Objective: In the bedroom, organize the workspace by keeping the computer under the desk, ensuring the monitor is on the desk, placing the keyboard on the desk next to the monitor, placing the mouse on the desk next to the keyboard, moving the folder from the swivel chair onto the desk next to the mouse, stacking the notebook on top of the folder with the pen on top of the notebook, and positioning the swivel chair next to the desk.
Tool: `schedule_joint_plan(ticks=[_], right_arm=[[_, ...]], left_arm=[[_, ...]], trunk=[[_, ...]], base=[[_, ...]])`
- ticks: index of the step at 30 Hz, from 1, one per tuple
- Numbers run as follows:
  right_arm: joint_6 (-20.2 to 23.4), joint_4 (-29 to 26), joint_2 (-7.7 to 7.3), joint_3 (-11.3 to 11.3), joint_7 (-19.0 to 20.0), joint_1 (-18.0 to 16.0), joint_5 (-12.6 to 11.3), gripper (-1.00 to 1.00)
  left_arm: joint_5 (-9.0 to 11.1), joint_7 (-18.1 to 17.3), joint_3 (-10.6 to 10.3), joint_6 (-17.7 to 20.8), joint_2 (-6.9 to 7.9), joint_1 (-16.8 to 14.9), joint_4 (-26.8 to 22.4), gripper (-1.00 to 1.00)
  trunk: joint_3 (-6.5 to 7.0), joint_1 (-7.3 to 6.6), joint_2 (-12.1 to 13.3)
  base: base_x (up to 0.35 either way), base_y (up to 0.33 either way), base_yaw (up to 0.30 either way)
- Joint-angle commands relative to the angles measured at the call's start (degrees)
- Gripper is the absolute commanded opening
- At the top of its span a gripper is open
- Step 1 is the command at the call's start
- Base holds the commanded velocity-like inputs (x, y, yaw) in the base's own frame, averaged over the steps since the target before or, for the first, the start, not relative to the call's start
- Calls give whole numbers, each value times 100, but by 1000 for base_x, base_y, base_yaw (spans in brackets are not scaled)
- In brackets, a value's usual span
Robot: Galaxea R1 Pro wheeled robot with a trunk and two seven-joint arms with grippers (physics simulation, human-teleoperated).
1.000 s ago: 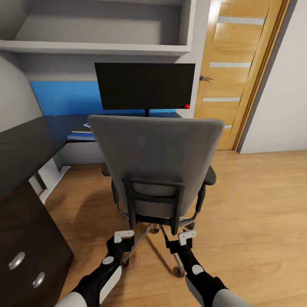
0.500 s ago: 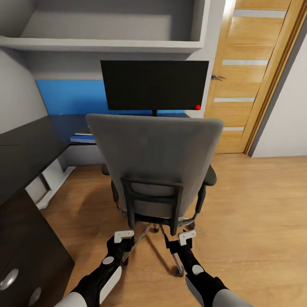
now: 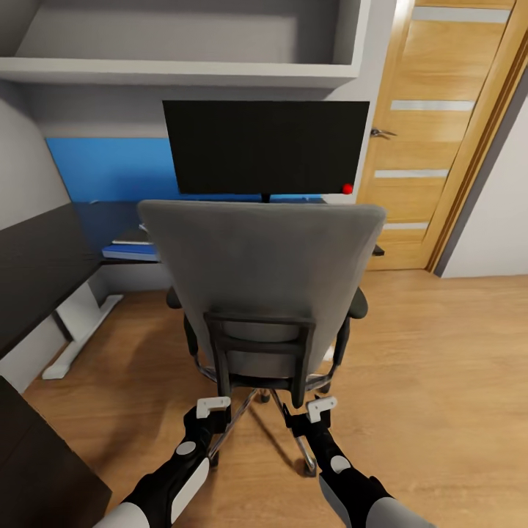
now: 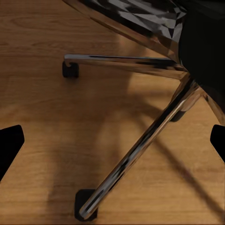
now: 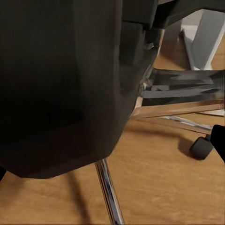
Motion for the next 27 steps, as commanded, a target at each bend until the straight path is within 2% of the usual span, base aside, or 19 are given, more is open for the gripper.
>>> schedule_joint_plan(ticks=[1, 17, 21, 27], right_arm=[[-15, 5, 1, 69, -38, -7, -14, 100], [-14, 6, -2, 69, -44, -7, -14, 100], [-11, 6, -2, 69, -40, -7, -14, 100], [0, 6, -2, 69, -45, -7, -14, 100]], left_arm=[[37, 39, -49, -32, 4, -9, -2, 100], [37, 38, -49, -36, 5, -9, 4, 100], [37, 38, -49, -32, 5, -9, 3, 100], [37, 38, -49, -32, 5, -9, -1, 100]], trunk=[[-4, 2, -2], [-4, 2, -2], [-4, 2, -2], [-4, 2, -2]], base=[[322, 0, 0], [318, 0, 0], [-131, 7, 0], [-301, 19, 0]])
